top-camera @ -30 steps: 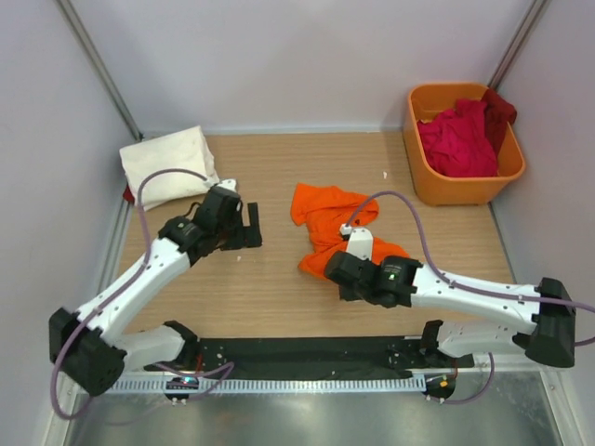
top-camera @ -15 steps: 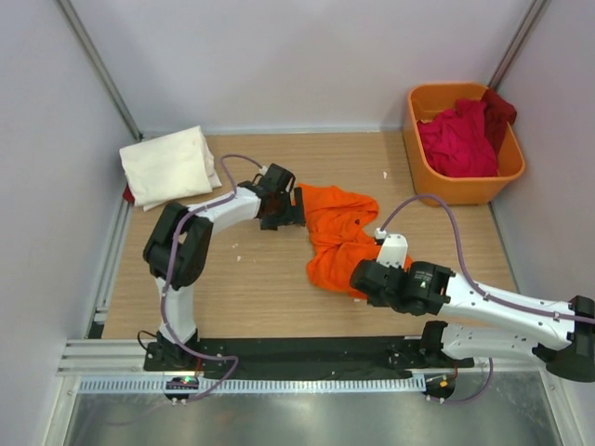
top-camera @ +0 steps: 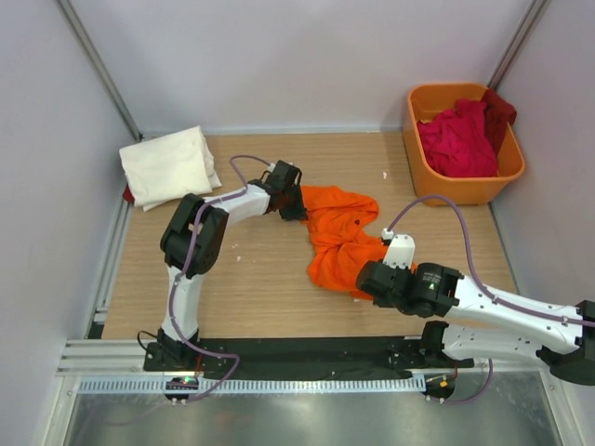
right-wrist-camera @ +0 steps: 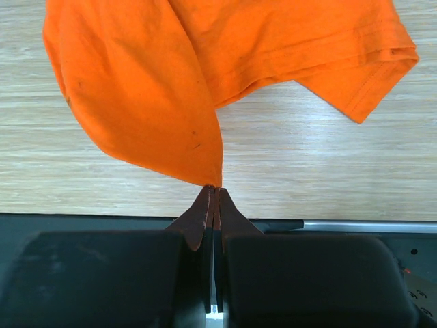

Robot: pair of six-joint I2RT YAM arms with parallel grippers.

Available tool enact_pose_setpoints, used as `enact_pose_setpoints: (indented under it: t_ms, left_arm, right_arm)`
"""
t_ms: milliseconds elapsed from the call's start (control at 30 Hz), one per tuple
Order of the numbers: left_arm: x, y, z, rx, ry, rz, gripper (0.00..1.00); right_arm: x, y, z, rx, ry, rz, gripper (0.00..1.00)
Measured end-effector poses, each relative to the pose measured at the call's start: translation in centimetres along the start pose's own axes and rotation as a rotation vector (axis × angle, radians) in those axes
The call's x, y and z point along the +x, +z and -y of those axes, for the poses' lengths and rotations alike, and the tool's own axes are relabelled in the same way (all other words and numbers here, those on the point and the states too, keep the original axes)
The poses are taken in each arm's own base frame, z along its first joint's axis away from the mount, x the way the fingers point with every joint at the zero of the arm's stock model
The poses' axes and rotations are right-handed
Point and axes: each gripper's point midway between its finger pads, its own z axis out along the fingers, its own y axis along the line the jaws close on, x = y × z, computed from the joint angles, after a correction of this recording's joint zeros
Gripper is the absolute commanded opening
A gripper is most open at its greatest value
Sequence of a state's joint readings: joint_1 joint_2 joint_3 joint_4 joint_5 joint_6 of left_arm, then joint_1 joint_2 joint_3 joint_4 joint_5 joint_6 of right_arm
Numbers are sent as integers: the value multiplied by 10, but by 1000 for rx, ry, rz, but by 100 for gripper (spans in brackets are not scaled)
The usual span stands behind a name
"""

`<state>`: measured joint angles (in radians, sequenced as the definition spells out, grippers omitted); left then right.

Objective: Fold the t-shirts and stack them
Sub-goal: Flatten the tshirt out

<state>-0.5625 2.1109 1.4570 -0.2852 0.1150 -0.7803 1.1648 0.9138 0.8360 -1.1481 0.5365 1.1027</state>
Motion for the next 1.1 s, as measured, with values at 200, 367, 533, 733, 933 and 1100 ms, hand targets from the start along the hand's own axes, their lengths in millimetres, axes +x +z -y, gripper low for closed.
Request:
enact_pose_setpoints:
  t_ms: [200, 367, 533, 733, 933, 1100]
  left_arm:
    - [-2, -5, -3, -21, 24, 11, 0]
    - [-14, -60, -14, -139, 93, 67, 0]
    - [-54, -190, 6, -141, 162, 279, 0]
    - [-72, -359, 12, -101, 181, 569, 0]
    - [-52, -467, -24, -156, 174, 743, 0]
    - [-37, -500, -53, -244, 163, 772, 0]
  right_arm:
    - [-3, -4, 1, -16, 12, 13, 1]
    - [-29, -27, -6, -83, 61, 80, 1]
    - [-93, -82, -15, -135, 114, 227, 1]
    - [-161, -141, -20, -180, 197, 404, 1]
    - [-204, -193, 8, -240, 339, 565, 1]
    - [-224, -228, 43, -276, 448, 663, 1]
